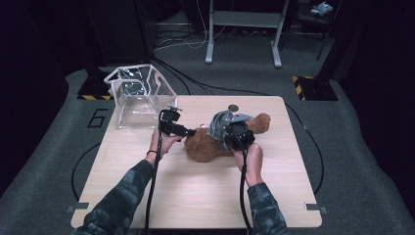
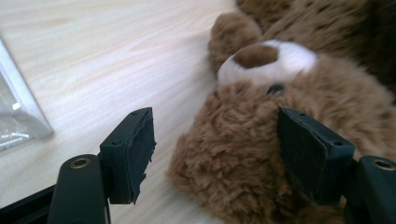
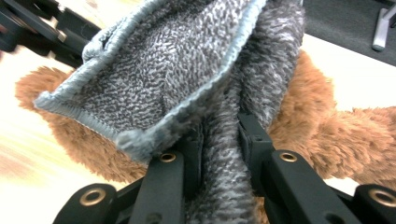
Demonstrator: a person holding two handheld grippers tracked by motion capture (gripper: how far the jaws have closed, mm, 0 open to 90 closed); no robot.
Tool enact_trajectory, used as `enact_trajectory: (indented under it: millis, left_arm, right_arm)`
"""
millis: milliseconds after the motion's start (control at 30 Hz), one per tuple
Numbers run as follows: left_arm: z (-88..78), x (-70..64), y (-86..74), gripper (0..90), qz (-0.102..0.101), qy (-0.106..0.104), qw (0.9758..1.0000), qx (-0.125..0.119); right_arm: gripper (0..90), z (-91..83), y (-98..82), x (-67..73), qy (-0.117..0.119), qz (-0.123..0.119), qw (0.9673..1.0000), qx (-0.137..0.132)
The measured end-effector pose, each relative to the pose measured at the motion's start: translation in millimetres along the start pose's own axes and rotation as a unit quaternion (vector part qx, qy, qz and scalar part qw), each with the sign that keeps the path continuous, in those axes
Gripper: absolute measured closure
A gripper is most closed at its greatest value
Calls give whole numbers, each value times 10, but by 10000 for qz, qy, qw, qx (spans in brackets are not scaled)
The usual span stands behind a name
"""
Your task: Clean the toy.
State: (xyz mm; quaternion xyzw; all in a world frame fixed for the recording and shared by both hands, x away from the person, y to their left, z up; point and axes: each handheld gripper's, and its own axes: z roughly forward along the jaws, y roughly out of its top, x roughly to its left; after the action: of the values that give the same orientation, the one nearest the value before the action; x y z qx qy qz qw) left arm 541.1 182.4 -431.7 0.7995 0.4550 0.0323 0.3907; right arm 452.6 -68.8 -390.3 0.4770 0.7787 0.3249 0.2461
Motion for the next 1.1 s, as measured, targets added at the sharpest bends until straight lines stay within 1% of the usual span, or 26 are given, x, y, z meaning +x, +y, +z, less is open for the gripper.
enact_trajectory:
  millis: [67, 100, 133, 167, 200, 233, 267, 333, 367, 400, 433, 467, 500, 567, 600, 633, 667, 700, 733, 833, 867, 900, 967, 1000, 1033, 1100]
  left_arm:
    - [-31, -76, 35, 271, 61, -69, 9999, -85]
    - [-25, -122, 50, 266, 143, -108, 9998, -71]
    - [-7, -149, 53, 264, 164, -109, 9998, -75]
    - [24, -174, 54, 264, 221, -101, 9997, -16]
    - [61, -194, 43, 264, 235, -76, 9997, 37]
    - [97, -194, 30, 263, 265, -66, 9996, 65]
    - [122, -190, 9, 261, 207, -69, 9997, 103]
    - [159, -151, -34, 242, 173, -76, 9997, 150]
    - [174, -121, -56, 235, 116, -114, 9997, 176]
    - [186, -97, -78, 233, 33, -171, 9996, 205]
    - [199, -75, -97, 230, -2, -202, 9996, 206]
    - [211, -61, -111, 230, -52, -229, 9995, 199]
    - [222, -54, -121, 230, -87, -257, 9994, 199]
    - [235, -52, -127, 230, -65, -230, 9995, 193]
    - [239, -54, -126, 231, -63, -221, 9996, 187]
    - [240, -60, -125, 230, -53, -199, 9996, 187]
    - [234, -60, -122, 231, 11, -177, 9996, 218]
    - [235, -72, -121, 231, -10, -148, 9997, 198]
    - [232, -72, -120, 231, 50, -125, 9997, 213]
    - [241, -69, -121, 231, -6, -134, 9998, 177]
    - [240, -61, -124, 231, 8, -140, 9997, 192]
    - [240, -60, -123, 231, 6, -143, 9997, 201]
    - [242, -62, -122, 231, 26, -137, 9997, 207]
    - [243, -62, -120, 231, 51, -123, 9997, 214]
    - [246, -64, -117, 231, 53, -135, 9996, 240]
    - [252, -66, -114, 230, 50, -132, 9996, 236]
  right_arm:
    - [742, 17, -5, 10, 49, -33, 10000, -39]
    - [741, 23, -5, 31, 70, -34, 10000, -54]
    - [740, 28, -3, 71, 109, -50, 9999, -56]
    - [740, 32, -2, 100, 123, -97, 9999, -50]
    - [739, 37, -3, 146, 150, -130, 9998, -66]
    - [738, 45, -6, 192, 213, -176, 9996, -65]
    - [736, 58, -10, 235, 329, -244, 9991, -86]
    - [737, 96, -28, 305, 570, -262, 9980, -56]
    - [737, 122, -34, 322, 599, -282, 9978, -3]
    - [738, 153, -39, 317, 571, -339, 9978, 25]
    - [739, 174, -42, 311, 511, -289, 9982, 102]
    - [741, 190, -42, 283, 459, -274, 9985, 104]
    - [743, 191, -39, 246, 423, -317, 9986, 88]
    - [744, 145, -23, 203, 262, -200, 9994, 118]
    - [745, 113, -9, 155, 183, -246, 9995, 53]
    - [745, 78, 2, 126, 113, -221, 9997, 63]
    - [746, 62, 9, 101, 44, -230, 9997, 18]
    - [746, 37, 16, 70, -55, -223, 9997, 6]
    - [747, 18, 23, 30, -138, -223, 9997, -6]
    - [748, -21, 25, -100, -404, -185, 9990, -42]
    - [748, -32, 20, -133, -466, -164, 9988, -37]
    - [748, -49, 10, -171, -548, -197, 9983, -63]
    - [747, -90, -7, -180, -547, -116, 9984, -94]
    - [748, -115, -15, -172, -480, -113, 9987, -152]
    - [748, -140, -24, -142, -383, -110, 9990, -209]
    - [748, -168, -43, -40, -133, -253, 9992, -297]
